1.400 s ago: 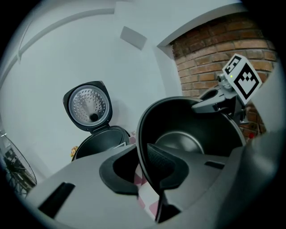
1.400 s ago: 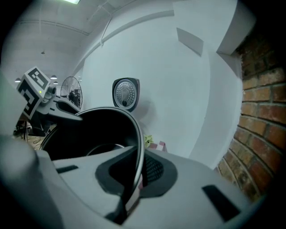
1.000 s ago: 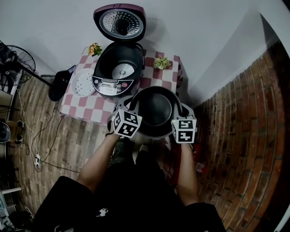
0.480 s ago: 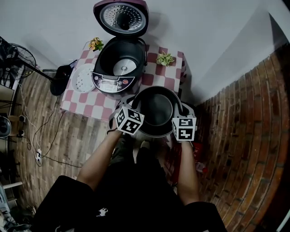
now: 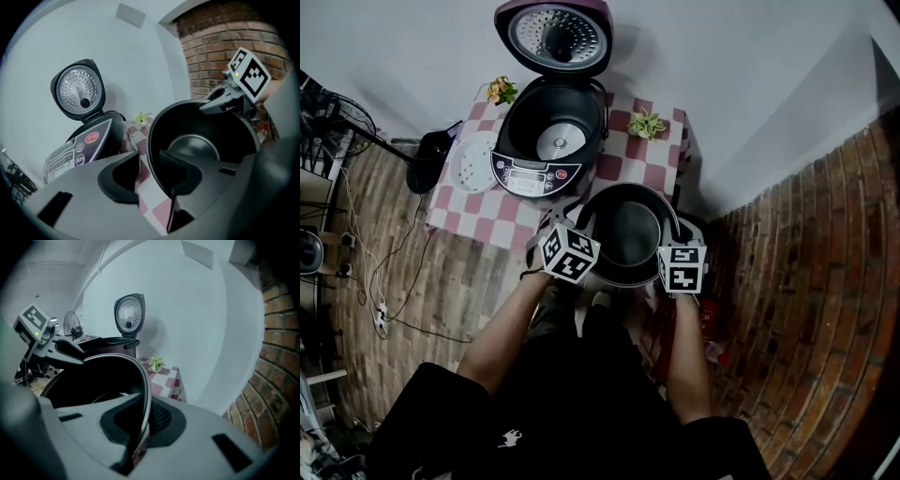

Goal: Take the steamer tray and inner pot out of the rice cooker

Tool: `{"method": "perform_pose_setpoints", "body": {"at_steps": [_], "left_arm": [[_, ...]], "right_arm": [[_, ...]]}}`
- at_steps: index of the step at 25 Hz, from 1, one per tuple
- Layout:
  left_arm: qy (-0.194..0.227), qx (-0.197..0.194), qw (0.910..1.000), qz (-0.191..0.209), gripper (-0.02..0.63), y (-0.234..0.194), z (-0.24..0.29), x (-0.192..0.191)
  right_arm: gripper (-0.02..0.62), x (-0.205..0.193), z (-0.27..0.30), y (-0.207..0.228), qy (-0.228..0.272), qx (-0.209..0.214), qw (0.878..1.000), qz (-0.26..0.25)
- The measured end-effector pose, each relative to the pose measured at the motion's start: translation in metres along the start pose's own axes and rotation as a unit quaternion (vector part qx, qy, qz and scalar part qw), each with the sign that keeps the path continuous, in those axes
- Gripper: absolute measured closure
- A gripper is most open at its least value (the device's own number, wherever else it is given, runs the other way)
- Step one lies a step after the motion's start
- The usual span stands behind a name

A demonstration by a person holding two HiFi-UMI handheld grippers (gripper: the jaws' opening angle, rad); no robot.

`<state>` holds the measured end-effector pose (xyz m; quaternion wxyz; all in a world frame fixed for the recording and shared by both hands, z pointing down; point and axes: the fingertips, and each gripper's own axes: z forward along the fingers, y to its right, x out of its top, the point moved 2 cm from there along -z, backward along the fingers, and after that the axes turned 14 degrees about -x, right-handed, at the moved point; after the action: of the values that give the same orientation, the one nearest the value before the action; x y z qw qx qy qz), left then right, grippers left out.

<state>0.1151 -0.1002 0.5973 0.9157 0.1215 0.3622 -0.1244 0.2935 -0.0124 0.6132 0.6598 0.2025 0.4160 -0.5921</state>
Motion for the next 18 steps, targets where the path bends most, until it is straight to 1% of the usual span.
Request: {"method": "perform_pose_setpoints", "body": {"at_steps": [2, 5, 9, 11, 14, 18], "left_arm": [[0.013, -0.002, 0.9999, -0.006, 0.462, -0.002, -0.006, 0.006], [0.024, -0.005, 0.9997, -0.009, 0.465, -0.002, -0.013, 0.013], [0.034, -0.006, 0.9993, -0.016, 0.514, -0.002, -0.015, 0.016], [0.034, -0.005, 0.9993, -0.017, 0.522, -0.003, -0.016, 0.017], [0.04, -0.003, 0.9989, -0.023, 0.551, -0.006, -0.019, 0.021], [0.049, -0.003, 0.9983, -0.029, 0.563, -0.009, -0.022, 0.026]], "right_arm": [[0.591, -0.001, 0.004, 0.0, -0.004, 0.002, 1.0, -0.001], [0.591, -0.002, 0.011, 0.001, -0.016, 0.007, 1.0, -0.001], [0.591, -0.004, 0.02, 0.002, -0.038, 0.016, 0.999, -0.002], [0.591, -0.002, 0.025, 0.002, -0.048, 0.022, 0.999, -0.004], [0.591, 0.001, 0.029, 0.001, -0.057, 0.029, 0.998, -0.006], [0.591, -0.002, 0.035, 0.002, -0.075, 0.039, 0.996, -0.007]]}}
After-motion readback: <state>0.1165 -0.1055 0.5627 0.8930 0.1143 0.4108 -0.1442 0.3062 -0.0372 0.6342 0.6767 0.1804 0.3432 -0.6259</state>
